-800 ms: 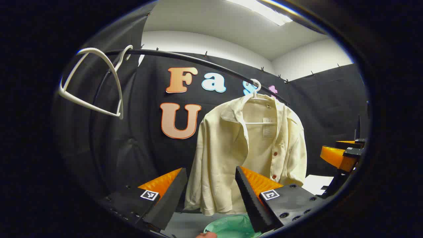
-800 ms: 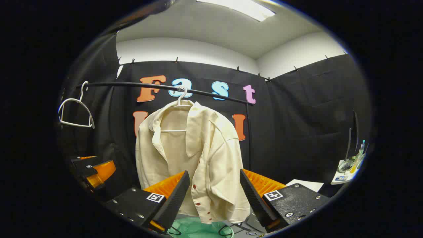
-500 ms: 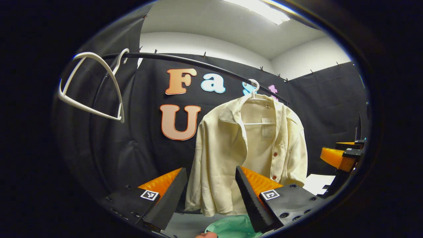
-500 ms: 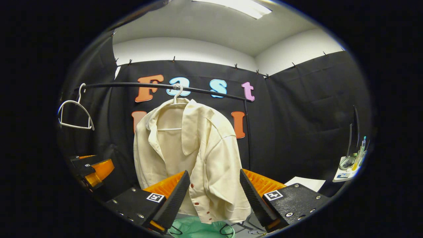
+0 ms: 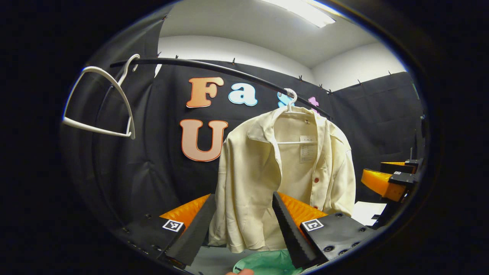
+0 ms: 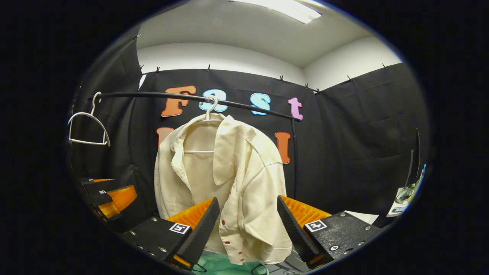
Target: Grasp the clothes on the hanger with both hands and then place them into the laundry hamper below.
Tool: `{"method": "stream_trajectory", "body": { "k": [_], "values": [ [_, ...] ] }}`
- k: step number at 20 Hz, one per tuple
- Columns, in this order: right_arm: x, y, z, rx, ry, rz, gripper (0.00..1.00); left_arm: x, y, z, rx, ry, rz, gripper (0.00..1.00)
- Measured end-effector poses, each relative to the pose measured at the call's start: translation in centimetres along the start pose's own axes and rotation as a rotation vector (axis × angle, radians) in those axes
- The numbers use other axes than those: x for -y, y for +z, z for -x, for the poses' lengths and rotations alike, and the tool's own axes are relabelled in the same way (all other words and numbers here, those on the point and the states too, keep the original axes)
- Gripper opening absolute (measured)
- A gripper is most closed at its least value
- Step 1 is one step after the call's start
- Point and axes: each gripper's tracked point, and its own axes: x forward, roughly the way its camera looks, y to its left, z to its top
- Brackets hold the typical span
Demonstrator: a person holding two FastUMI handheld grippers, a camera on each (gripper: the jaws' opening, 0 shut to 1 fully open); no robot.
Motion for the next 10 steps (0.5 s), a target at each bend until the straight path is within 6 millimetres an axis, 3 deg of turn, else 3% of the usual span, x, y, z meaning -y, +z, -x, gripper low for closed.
{"method": "stream_trajectory", "body": {
  "k": [3, 4, 5, 6, 10],
  "values": [
    [-1.8, -0.4, -4.0, -0.019, 0.046, -0.011, 0.93, -0.3, 0.0, -0.7, 0.010, 0.000, -0.017, 1.00],
    [-2.4, -0.4, -5.6, -0.019, 0.059, -0.017, 0.94, -0.3, 0.1, -1.0, 0.014, -0.001, -0.020, 0.96],
    [-3.0, -0.5, -7.2, -0.018, 0.069, -0.025, 0.93, -0.2, 0.0, -1.6, 0.016, -0.009, -0.020, 1.00],
    [-3.4, -0.5, -8.9, -0.020, 0.073, -0.031, 0.94, 0.0, -0.1, -2.4, 0.019, -0.019, -0.016, 0.96],
    [-2.8, -2.8, -14.5, -0.064, 0.022, -0.038, 0.94, 2.0, -0.8, -6.6, 0.025, -0.080, 0.013, 0.96]
  ]
}}
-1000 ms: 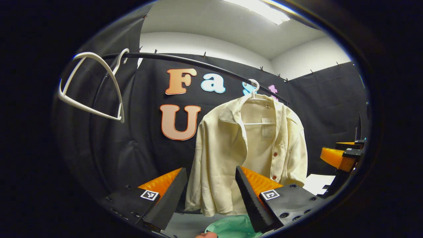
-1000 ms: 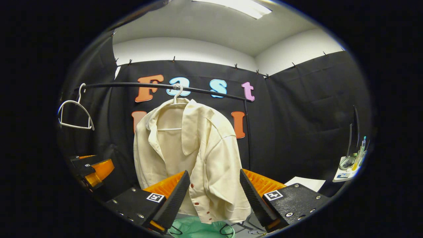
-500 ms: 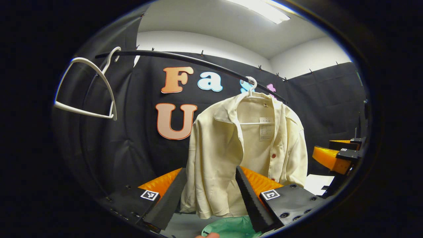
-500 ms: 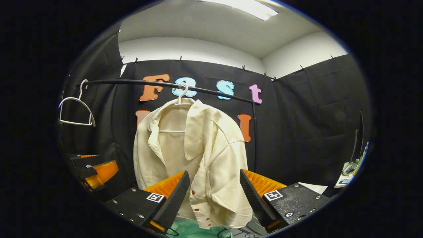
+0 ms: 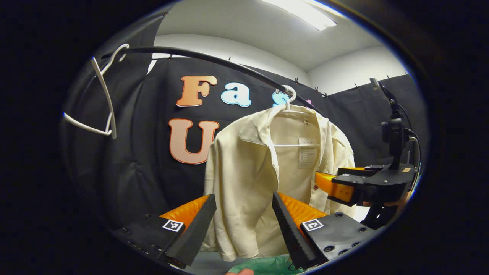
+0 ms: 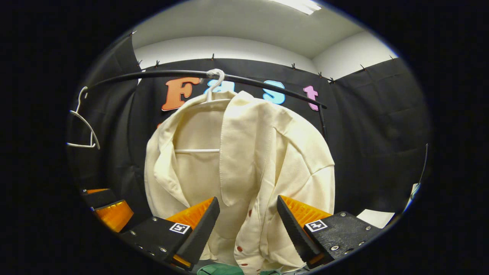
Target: Grasp the clothes on the hanger with both hands and then place them into the laundry hamper below.
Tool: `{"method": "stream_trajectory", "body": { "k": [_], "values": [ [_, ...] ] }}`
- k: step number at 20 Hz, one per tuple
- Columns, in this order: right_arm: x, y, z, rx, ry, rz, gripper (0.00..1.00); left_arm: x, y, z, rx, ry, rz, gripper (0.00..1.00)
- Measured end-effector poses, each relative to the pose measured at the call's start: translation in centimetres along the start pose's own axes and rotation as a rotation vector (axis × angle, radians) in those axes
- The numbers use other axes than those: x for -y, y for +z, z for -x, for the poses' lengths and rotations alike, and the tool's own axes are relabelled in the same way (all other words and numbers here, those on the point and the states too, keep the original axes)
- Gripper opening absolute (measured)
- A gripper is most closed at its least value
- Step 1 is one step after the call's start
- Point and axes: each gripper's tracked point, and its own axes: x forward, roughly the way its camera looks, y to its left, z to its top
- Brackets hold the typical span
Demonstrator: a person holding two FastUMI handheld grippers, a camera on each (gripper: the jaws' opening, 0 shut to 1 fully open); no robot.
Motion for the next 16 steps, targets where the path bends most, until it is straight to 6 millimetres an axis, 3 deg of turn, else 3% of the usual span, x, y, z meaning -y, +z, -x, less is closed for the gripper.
{"method": "stream_trajectory", "body": {
  "k": [4, 5, 8, 10, 12, 13, 16],
  "values": [
    [1.6, -1.4, -3.6, -0.023, -0.064, 0.026, 0.94, 1.6, -2.1, -4.3, -0.022, -0.034, 0.017, 0.96],
    [2.0, -1.6, -4.1, -0.026, -0.072, 0.041, 0.93, 2.0, -2.4, -5.4, -0.016, -0.038, 0.015, 1.00],
    [3.0, -1.8, -5.0, -0.024, -0.093, 0.086, 0.92, 2.7, -3.0, -8.6, 0.012, -0.009, -0.004, 0.96],
    [3.8, -1.6, -5.1, -0.017, -0.109, 0.101, 0.81, 2.5, -2.7, -10.2, 0.051, 0.050, -0.043, 0.97],
    [4.3, -1.4, -5.0, -0.008, -0.117, 0.109, 0.64, 1.9, -2.2, -11.7, 0.088, 0.108, -0.093, 0.96],
    [4.8, -1.4, -4.8, -0.007, -0.125, 0.117, 0.52, 1.4, -2.1, -12.1, 0.098, 0.134, -0.117, 1.00],
    [5.8, -1.1, -4.1, 0.002, -0.138, 0.125, 0.36, -1.1, -2.4, -12.2, 0.109, 0.222, -0.184, 0.97]
  ]
}}
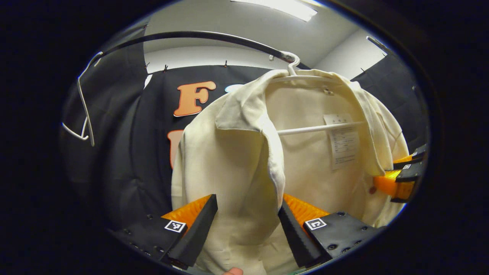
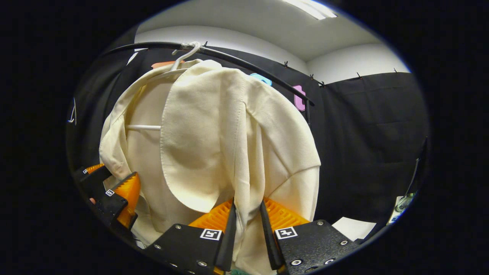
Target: Grasp the clothes on the hanger with both hands and then place them into the laundry hamper below.
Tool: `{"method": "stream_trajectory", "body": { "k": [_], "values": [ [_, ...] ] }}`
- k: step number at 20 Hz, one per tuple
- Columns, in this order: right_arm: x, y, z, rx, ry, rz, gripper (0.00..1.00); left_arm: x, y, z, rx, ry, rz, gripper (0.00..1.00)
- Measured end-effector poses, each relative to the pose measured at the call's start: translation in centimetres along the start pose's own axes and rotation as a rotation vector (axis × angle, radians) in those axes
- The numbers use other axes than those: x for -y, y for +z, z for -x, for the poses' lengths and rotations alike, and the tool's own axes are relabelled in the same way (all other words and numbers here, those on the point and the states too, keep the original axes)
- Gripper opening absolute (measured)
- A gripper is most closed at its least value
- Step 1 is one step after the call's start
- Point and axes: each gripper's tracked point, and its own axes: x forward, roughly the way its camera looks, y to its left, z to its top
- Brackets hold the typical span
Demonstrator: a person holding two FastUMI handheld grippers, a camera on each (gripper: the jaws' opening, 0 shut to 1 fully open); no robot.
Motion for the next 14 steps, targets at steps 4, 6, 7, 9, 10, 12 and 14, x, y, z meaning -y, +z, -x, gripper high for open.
{"method": "stream_trajectory", "body": {
  "k": [4, 6, 7, 9, 10, 12, 14],
  "values": [
    [2.2, 0.3, 1.4, 0.020, -0.033, 0.011, 0.13, -2.1, -0.5, -0.1, 0.003, 0.064, -0.111, 0.92],
    [2.7, 0.7, 2.2, 0.029, -0.040, 0.011, 0.07, -3.1, -0.7, 0.3, -0.004, 0.066, -0.136, 0.63],
    [3.0, 0.9, 2.4, 0.032, -0.044, 0.013, 0.04, -3.3, -0.7, 0.2, -0.005, 0.058, -0.136, 0.49],
    [3.5, 1.3, 3.2, 0.045, -0.050, 0.017, 0.01, -4.1, -0.4, 0.5, -0.003, 0.052, -0.129, 0.18],
    [3.9, 1.7, 3.9, 0.057, -0.051, 0.021, 0.00, -3.9, -0.3, 0.7, -0.015, 0.025, -0.123, 0.07],
    [4.5, 2.7, 5.1, 0.087, -0.062, 0.036, 0.00, -4.6, 0.3, 1.8, -0.012, 0.018, -0.101, 0.08],
    [5.7, 3.9, 6.2, 0.119, -0.083, 0.047, 0.00, -7.0, 1.7, 2.9, 0.028, 0.094, -0.120, 0.08]
  ]
}}
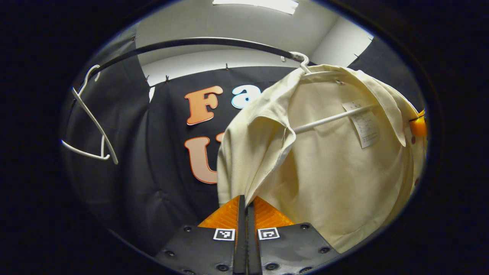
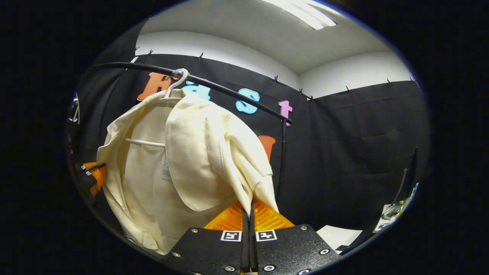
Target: Grasp the clothes on the hanger with both hands and then place them into the laundry hamper below.
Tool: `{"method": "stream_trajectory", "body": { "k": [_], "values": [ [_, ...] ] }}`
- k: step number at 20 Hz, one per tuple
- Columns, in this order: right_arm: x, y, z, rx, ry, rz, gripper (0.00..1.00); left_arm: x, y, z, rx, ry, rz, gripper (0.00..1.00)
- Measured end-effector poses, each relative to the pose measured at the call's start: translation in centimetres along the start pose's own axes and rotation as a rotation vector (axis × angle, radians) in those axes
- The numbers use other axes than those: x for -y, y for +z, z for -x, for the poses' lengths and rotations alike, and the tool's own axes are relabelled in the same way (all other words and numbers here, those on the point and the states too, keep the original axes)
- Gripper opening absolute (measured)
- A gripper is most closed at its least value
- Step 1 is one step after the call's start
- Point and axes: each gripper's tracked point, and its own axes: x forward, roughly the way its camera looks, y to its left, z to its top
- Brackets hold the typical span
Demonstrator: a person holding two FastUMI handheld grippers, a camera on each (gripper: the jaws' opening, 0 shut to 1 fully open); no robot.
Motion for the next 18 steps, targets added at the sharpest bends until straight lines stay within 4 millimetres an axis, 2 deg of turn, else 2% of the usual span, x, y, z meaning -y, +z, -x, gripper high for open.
{"method": "stream_trajectory", "body": {
  "k": [2, 3, 5, 7, 9, 11, 12, 14, 18],
  "values": [
    [2.0, 1.7, 0.9, 0.042, -0.029, 0.004, 0.00, -2.6, 1.3, 0.7, 0.052, 0.114, -0.086, 0.08],
    [2.9, 2.8, 1.1, 0.064, -0.045, 0.009, 0.00, -2.8, 1.9, 0.5, 0.072, 0.133, -0.126, 0.12],
    [4.5, 5.3, 1.9, 0.110, -0.072, 0.040, 0.00, -3.3, 2.5, -0.2, 0.075, 0.131, -0.157, 0.11],
    [6.1, 7.5, 2.0, 0.152, -0.086, 0.081, 0.00, -4.6, 2.8, -1.2, 0.057, 0.134, -0.164, 0.10],
    [6.7, 9.4, 2.1, 0.182, -0.087, 0.100, 0.00, -6.0, 3.9, -2.1, 0.064, 0.146, -0.195, 0.07],
    [7.2, 11.1, 2.0, 0.204, -0.086, 0.106, 0.00, -7.4, 6.1, -2.9, 0.111, 0.170, -0.229, 0.07],
    [7.8, 12.0, 1.8, 0.219, -0.088, 0.107, 0.00, -7.8, 6.8, -3.5, 0.122, 0.171, -0.239, 0.07],
    [8.9, 13.5, 0.8, 0.239, -0.095, 0.106, 0.00, -8.3, 6.7, -5.2, 0.104, 0.152, -0.242, 0.06],
    [10.6, 16.4, -2.0, 0.265, -0.085, 0.067, 0.00, -9.2, 7.8, -8.8, 0.098, 0.149, -0.234, 0.07]
  ]
}}
